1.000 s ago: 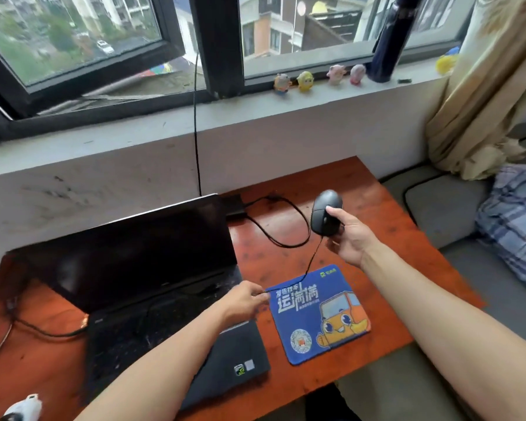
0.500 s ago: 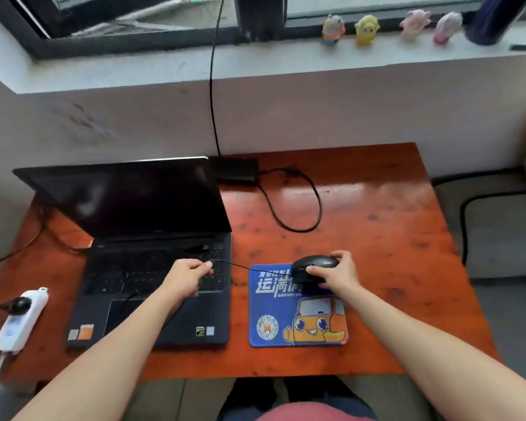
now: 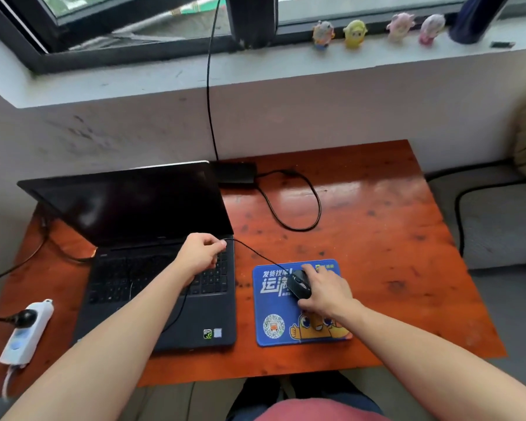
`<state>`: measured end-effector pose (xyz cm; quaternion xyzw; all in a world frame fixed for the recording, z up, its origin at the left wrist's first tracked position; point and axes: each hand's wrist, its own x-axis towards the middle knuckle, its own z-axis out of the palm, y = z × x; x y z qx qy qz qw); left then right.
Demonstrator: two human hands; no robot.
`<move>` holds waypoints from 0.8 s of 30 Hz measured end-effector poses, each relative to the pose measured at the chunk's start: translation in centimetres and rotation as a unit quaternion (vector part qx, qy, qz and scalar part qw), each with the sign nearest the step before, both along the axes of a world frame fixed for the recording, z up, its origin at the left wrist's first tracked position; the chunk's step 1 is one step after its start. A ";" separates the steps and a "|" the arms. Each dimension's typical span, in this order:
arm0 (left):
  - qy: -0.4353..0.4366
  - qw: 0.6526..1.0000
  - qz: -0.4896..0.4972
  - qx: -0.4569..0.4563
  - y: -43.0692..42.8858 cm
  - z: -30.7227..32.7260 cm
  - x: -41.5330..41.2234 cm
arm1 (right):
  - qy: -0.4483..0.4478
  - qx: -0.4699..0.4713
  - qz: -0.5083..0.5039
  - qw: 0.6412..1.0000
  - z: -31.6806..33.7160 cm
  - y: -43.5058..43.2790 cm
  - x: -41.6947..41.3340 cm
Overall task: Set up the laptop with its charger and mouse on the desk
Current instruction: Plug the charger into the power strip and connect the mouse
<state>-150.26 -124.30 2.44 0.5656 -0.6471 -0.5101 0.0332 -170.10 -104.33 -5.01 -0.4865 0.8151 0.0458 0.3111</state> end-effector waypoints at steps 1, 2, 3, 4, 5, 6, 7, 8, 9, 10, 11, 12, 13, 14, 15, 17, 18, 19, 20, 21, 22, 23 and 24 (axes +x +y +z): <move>-0.006 1.000 -0.014 -0.010 -0.1 0.2 0.1 | -0.002 0.004 -0.021 1.000 0.2 0.1 0.5; -0.009 1.000 -0.025 -0.015 -0.3 0.4 0.3 | -0.004 0.008 -0.037 0.999 0.3 0.4 1.1; -0.009 0.999 -0.037 -0.015 -0.3 0.5 0.6 | -0.003 0.010 -0.045 0.999 0.2 0.7 1.7; -0.011 0.998 -0.052 -0.016 -0.3 0.6 1.1 | -0.002 0.011 -0.047 0.999 0.0 0.9 2.5; -0.016 0.997 -0.069 -0.016 -0.3 0.7 1.4 | 0.001 0.013 -0.049 0.999 -0.3 1.2 2.9; -0.022 0.996 -0.083 -0.015 -0.3 0.7 1.7 | 0.001 0.014 -0.055 0.998 -0.5 1.4 3.2; -0.029 0.995 -0.096 -0.016 -0.3 0.8 2.1 | 0.003 0.020 -0.060 0.998 -0.5 1.5 3.5; -0.033 0.994 -0.105 -0.016 -0.3 0.8 2.5 | 0.012 0.031 -0.060 0.998 -0.4 1.5 3.6; -0.036 0.993 -0.114 -0.019 -0.4 0.9 3.1 | 0.030 0.044 -0.052 0.997 0.0 1.2 3.8; -0.037 0.992 -0.118 -0.022 -0.6 0.9 3.2 | 0.045 0.054 -0.045 0.997 0.3 0.8 3.7; -0.037 0.991 -0.123 -0.027 -0.6 0.9 3.2 | 0.055 0.049 -0.043 0.996 0.8 0.2 3.4; -0.033 0.991 -0.128 -0.032 -0.7 0.9 3.2 | 0.058 0.029 -0.044 0.997 1.4 -0.6 3.3; -0.025 0.990 -0.135 -0.036 -0.7 1.0 3.1 | 0.052 -0.001 -0.043 0.998 2.0 -1.6 3.3; -0.017 0.989 -0.140 -0.040 -0.8 1.1 3.0 | 0.041 -0.037 -0.037 0.998 2.6 -2.7 3.3; -0.008 0.988 -0.145 -0.044 -0.8 1.2 2.8 | 0.030 -0.068 -0.028 0.997 3.2 -3.8 3.4; 0.002 0.986 -0.157 -0.053 -0.6 1.6 2.4 | 0.015 -0.101 -0.009 0.995 4.3 -5.5 3.8; 0.006 0.985 -0.164 -0.056 -0.5 1.7 2.2 | 0.008 -0.106 -0.002 0.994 4.6 -6.1 4.0; 0.012 0.984 -0.171 -0.058 -0.4 1.8 2.0 | 0.000 -0.106 0.007 0.994 4.7 -6.6 4.3; 0.018 0.983 -0.176 -0.058 -0.4 1.9 1.9 | -0.011 -0.100 0.017 0.995 4.6 -6.9 4.6; 0.025 0.981 -0.182 -0.057 -0.4 1.9 1.8 | -0.027 -0.091 0.023 0.995 4.3 -7.2 4.8; 0.029 0.980 -0.188 -0.055 -0.5 2.0 1.6 | -0.048 -0.092 0.019 0.994 4.0 -7.5 4.9; 0.030 0.979 -0.193 -0.051 -0.5 2.0 1.6 | -0.074 -0.105 -0.001 0.992 3.6 -7.6 4.9; 0.029 0.979 -0.199 -0.047 -0.5 2.0 1.7 | -0.091 -0.133 -0.029 0.987 3.4 -7.6 4.8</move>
